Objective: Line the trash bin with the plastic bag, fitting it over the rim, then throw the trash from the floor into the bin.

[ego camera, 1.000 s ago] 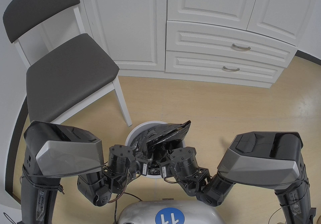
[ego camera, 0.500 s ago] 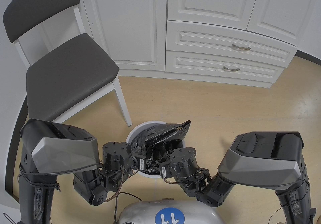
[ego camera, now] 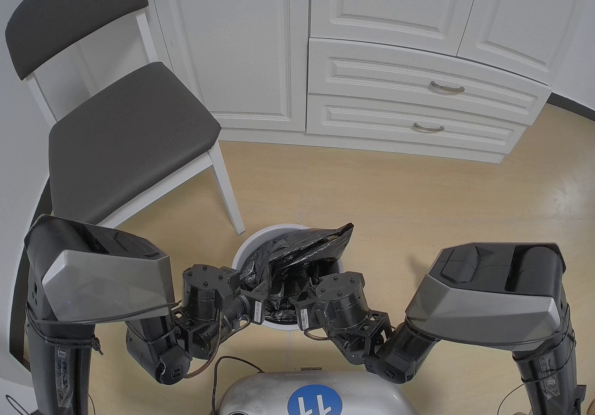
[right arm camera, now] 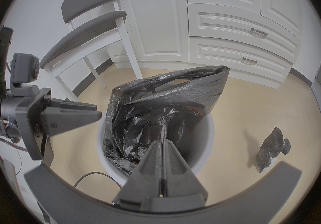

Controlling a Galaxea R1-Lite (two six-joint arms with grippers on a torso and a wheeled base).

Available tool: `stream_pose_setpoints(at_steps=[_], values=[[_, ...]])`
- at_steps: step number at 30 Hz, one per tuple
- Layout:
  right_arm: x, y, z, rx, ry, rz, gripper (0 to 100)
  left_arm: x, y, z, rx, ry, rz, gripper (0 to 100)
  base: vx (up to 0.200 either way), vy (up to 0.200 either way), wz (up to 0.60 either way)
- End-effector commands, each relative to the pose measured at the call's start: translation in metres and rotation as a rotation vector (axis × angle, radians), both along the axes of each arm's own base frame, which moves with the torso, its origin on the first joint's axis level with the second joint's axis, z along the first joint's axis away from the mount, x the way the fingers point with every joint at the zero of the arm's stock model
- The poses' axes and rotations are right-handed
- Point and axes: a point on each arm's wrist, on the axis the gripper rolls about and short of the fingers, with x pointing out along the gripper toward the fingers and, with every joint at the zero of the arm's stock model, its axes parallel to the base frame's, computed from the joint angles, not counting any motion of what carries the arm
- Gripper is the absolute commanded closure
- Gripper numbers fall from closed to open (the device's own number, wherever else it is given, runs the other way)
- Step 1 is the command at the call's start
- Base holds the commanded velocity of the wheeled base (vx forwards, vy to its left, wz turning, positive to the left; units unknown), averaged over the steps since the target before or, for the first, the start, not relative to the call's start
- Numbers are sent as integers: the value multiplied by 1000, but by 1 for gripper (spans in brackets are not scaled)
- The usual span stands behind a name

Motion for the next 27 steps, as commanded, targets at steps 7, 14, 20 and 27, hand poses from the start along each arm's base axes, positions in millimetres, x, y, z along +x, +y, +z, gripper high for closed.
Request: stream_pose_setpoints(at_steps=[7, 14, 20, 27], values=[[-4, 1, -1, -9, 8, 9, 100, 10, -6, -19, 5, -1, 15, 0, 0, 0, 0], [-5, 2, -1, -9, 8, 13, 100, 21, -9, -30, 8, -7, 43, 0, 0, 0, 0], [-7, 1, -3, -18, 15, 15, 100, 31, -12, -31, 14, -47, 112, 100, 0, 0, 0], [-11, -9, 0, -62, 29, 11, 100, 33, -7, -24, -2, -76, 131, 100, 0, 0, 0]])
